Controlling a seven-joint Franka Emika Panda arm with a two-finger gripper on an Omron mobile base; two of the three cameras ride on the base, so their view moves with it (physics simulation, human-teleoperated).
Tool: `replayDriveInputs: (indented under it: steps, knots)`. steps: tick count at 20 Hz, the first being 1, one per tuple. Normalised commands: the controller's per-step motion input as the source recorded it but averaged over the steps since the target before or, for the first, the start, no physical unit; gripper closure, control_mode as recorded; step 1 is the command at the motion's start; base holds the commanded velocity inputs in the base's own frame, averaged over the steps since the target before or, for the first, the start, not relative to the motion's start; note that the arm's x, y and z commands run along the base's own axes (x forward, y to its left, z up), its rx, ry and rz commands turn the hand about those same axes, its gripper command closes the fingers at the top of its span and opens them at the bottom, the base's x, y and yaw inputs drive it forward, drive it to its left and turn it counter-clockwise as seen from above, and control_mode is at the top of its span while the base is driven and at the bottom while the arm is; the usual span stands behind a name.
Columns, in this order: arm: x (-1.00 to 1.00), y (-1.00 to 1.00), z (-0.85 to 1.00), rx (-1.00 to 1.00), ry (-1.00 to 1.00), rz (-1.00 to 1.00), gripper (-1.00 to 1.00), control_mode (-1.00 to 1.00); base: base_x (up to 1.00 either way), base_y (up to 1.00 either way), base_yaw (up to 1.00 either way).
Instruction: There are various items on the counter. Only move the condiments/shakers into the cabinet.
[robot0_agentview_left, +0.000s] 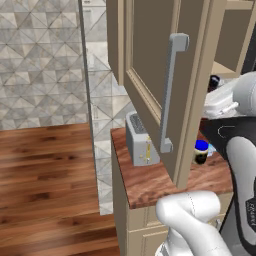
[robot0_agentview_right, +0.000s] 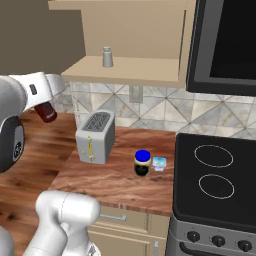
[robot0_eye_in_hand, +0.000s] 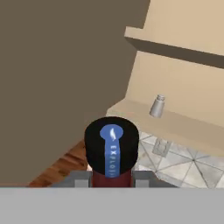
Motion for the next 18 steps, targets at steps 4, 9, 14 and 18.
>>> replayDriveInputs:
  steps: [4, 9, 14, 18]
  knots:
    - [-0.01, 0.00, 0.75, 0.04, -0.30, -0.31, 1.00, -1.00, 0.00, 0.00, 0.00]
    - [0.09, -0.15, 0.47, 0.22, 0.06, -0.27, 1.00, -1.00, 0.00, 0.00, 0.00]
    - [0.20, -0.41, 0.15, 0.27, 0.22, 0.00, 1.00, -1.00, 0.00, 0.00, 0.00]
    - [0.00, -0.08, 0.02, 0.06, 0.01, 0.00, 1.00, -1.00, 0.00, 0.00, 0.00]
